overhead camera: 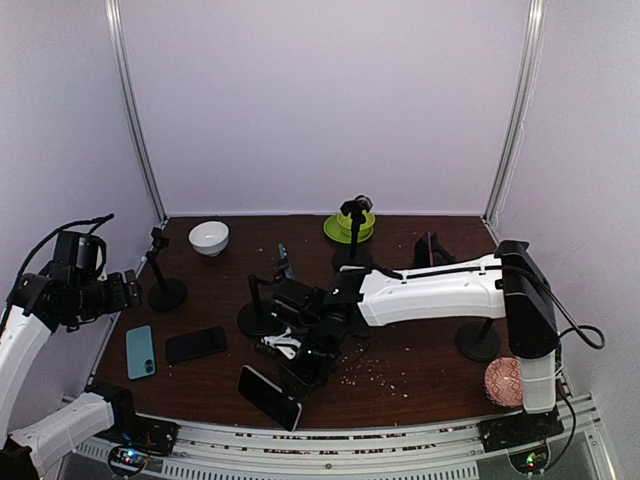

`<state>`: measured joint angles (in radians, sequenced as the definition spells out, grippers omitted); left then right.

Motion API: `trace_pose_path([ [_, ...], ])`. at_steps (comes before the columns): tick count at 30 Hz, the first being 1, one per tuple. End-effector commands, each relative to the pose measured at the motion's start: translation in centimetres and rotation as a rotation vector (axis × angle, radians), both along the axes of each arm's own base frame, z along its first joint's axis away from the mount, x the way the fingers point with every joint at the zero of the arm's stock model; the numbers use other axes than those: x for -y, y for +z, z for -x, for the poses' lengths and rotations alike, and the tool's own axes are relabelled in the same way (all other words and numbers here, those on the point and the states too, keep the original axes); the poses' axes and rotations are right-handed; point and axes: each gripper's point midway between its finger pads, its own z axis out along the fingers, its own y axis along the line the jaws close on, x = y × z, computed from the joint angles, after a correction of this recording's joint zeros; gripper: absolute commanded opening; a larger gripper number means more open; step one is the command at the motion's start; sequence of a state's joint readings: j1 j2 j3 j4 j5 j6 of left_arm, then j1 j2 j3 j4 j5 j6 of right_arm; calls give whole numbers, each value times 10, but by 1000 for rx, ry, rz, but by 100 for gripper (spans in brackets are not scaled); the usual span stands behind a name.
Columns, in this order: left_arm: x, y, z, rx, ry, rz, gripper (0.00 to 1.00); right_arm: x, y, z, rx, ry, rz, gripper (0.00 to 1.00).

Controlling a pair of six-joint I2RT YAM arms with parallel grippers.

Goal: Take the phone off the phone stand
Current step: Place the phone at the center of the board.

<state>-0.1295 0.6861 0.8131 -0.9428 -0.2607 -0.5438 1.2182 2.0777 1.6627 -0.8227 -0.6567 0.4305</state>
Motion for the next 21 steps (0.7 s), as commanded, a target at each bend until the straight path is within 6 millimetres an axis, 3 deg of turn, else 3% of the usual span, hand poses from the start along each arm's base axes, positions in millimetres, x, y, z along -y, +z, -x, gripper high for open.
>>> trace_pose_path([
  [1, 0, 1, -5, 19, -2, 5, 98, -29, 9, -5, -134, -74, -119, 0],
  [9, 0, 0, -5, 17, -1, 5, 98, -63, -6, -31, -282, -213, -184, 0],
  [14, -1, 1, -5, 19, 3, 5, 98, -75, -24, -52, -333, -302, -163, 0],
  [21, -3, 2, -5, 24, 11, 7, 98, -91, -29, -70, -389, -424, -197, 5],
])
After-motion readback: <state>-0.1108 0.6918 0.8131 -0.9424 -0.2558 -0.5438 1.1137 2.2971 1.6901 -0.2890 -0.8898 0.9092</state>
